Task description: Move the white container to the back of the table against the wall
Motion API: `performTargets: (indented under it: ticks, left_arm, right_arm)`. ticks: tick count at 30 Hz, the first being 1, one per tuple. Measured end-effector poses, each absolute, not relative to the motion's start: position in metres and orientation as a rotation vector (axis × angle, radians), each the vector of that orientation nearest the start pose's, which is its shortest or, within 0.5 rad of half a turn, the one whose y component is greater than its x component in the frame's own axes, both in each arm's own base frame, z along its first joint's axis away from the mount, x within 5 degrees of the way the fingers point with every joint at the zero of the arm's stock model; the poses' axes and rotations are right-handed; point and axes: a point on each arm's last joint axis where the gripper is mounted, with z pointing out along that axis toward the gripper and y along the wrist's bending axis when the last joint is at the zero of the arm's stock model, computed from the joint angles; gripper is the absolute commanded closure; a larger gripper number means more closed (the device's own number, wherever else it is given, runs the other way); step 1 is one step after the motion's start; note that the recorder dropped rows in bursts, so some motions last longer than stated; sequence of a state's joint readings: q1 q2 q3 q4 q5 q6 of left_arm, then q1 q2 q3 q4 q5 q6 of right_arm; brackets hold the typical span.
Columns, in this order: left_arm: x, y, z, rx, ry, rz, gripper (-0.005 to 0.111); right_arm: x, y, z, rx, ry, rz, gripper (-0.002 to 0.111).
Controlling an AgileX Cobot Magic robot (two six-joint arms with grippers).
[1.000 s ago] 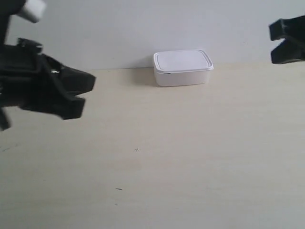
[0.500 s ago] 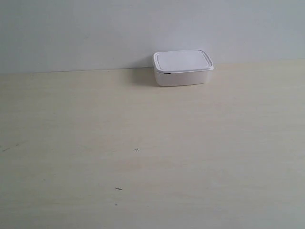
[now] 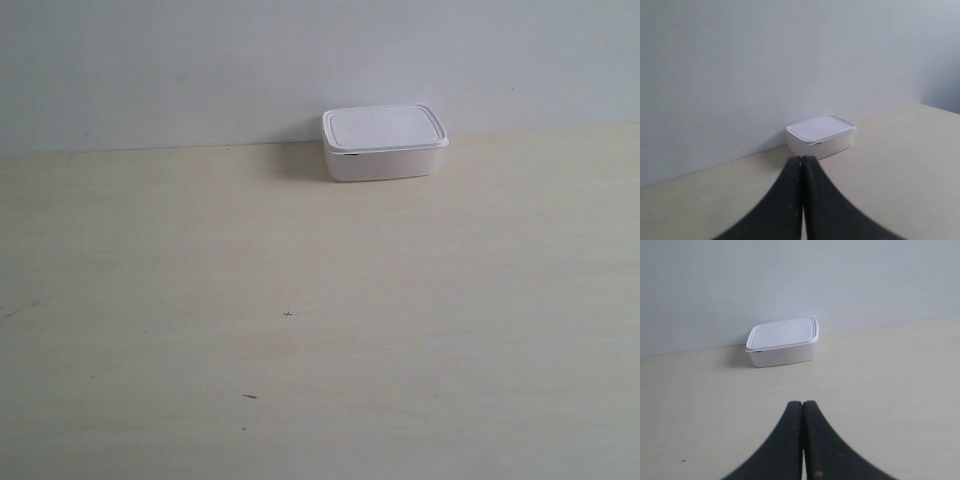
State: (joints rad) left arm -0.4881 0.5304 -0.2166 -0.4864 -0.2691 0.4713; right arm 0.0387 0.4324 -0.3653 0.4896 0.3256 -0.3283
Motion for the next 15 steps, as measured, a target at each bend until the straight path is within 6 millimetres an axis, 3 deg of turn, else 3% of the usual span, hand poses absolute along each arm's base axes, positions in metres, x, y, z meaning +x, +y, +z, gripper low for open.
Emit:
performTargets:
  ticks: [11,15]
  left_arm:
    - [0.1072,-0.0445,0.2643,0.288,1.545,-0.287,0.107]
    - [0.1062,-0.0441,0.2557,0.298,1.569,-0.28,0.107]
  right_arm:
    - [0.0945,0.0178,0.2776,-0.017,1.85,0.266,0.108]
    - [0.0887,0.0178,0.2803,-0.019,1.816,0.27,0.108]
